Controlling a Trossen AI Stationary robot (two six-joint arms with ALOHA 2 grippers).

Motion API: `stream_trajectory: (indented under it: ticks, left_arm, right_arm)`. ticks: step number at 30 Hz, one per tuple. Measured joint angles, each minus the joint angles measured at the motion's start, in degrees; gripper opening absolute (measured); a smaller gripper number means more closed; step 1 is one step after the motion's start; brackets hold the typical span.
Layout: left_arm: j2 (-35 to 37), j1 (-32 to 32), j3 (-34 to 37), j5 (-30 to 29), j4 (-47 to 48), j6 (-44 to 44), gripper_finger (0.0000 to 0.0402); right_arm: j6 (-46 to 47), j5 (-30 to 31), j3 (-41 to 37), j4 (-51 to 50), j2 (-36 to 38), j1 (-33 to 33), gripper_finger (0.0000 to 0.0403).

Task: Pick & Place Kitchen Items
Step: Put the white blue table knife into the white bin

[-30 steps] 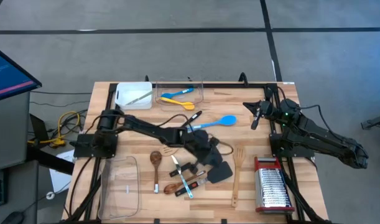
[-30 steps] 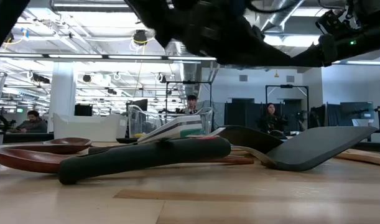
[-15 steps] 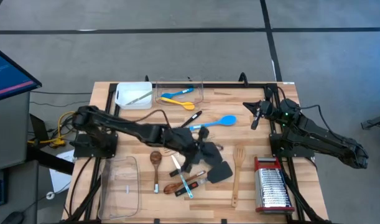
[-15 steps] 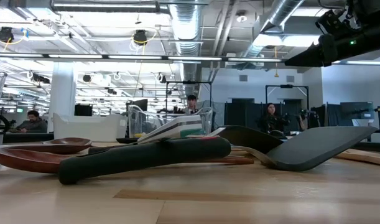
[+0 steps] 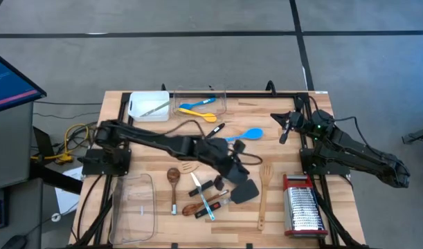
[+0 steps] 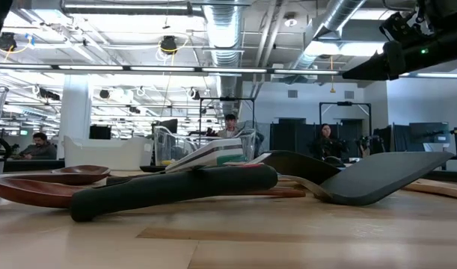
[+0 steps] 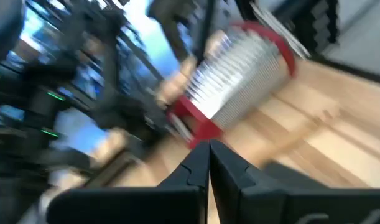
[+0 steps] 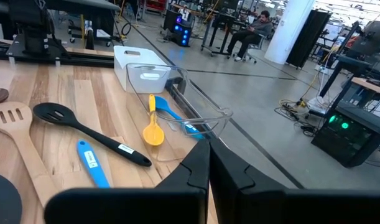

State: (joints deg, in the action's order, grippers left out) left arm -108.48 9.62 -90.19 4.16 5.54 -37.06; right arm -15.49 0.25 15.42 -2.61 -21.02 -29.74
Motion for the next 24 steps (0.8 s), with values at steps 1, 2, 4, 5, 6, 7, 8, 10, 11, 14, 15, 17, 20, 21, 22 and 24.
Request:
stream_trajectory:
  ticks: [1,2,4,5,6,7,8,10,11,14,15,17,20,21,22,24]
  left_arm:
    - [-1.1,0.3,0.0,0.1,0.7,0.0,0.0001]
    - [-1.9,0.7,0.0,0.2,2.4,-0.1,0.0001]
    - [-2.6,1.7,0.0,0.6,6.4,-0.2,0.0001]
    - [-2.5,2.2,0.0,0.7,8.8,0.0,0.0001]
    - [-2.4,2.7,-0.1,0.8,11.1,0.5,0.0001]
    - [-2.4,3.2,-0.1,0.8,13.3,1.6,0.0001]
    - [-2.3,3.7,-0.1,0.8,15.6,3.1,0.0001]
    - [-2.0,4.8,-0.1,0.9,20.5,5.9,0.0001]
    - [-1.9,5.3,-0.1,1.1,21.9,6.9,0.0001]
    - [-1.7,7.0,-0.1,1.4,26.1,9.2,0.0001]
    - [-1.8,7.5,-0.1,1.4,27.3,9.7,0.0001]
    - [-2.4,8.5,-0.1,0.4,28.9,10.0,0.0001]
    - [-3.0,9.7,-0.1,-2.9,32.8,10.0,0.0001]
    - [-3.0,9.9,-0.1,-4.1,33.6,10.0,0.0002]
    - [-3.0,10.0,-0.1,-4.7,34.5,10.0,0.0002]
    - [-3.0,10.1,-0.1,-4.8,34.7,10.0,0.0004]
  right_arm:
    - [0.0,0.0,0.0,0.0,0.0,-0.2,0.0001]
    - [0.0,0.0,0.0,0.0,0.0,-0.3,0.0001]
    - [0.0,0.0,0.0,-0.4,0.0,-0.5,0.0001]
    - [0.0,0.0,0.0,-0.5,0.0,-0.4,0.0001]
    - [0.0,0.0,0.0,-0.4,0.0,-0.4,0.0001]
    - [0.0,0.0,0.0,-0.4,0.0,-0.4,0.0001]
    - [0.0,0.0,0.0,-0.4,0.0,-0.4,0.0001]
    - [0.0,0.0,0.0,-0.4,0.0,-0.4,0.0001]
    - [0.0,0.0,0.0,-0.4,0.0,-0.4,0.0001]
    - [0.0,0.0,0.0,-0.4,0.0,-0.4,0.0001]
    - [0.0,0.0,0.0,-0.4,0.0,-0.4,0.0001]
    - [0.2,0.0,0.0,-0.4,0.0,-0.4,0.0001]
    - [0.3,0.0,0.0,-0.4,0.0,-0.4,0.0001]
    - [0.3,0.0,0.0,-0.4,0.0,-0.4,0.0001]
    - [0.3,0.0,0.0,-0.4,0.0,-0.4,0.0001]
    - [0.4,0.0,0.0,-0.4,0.0,-0.4,0.0001]
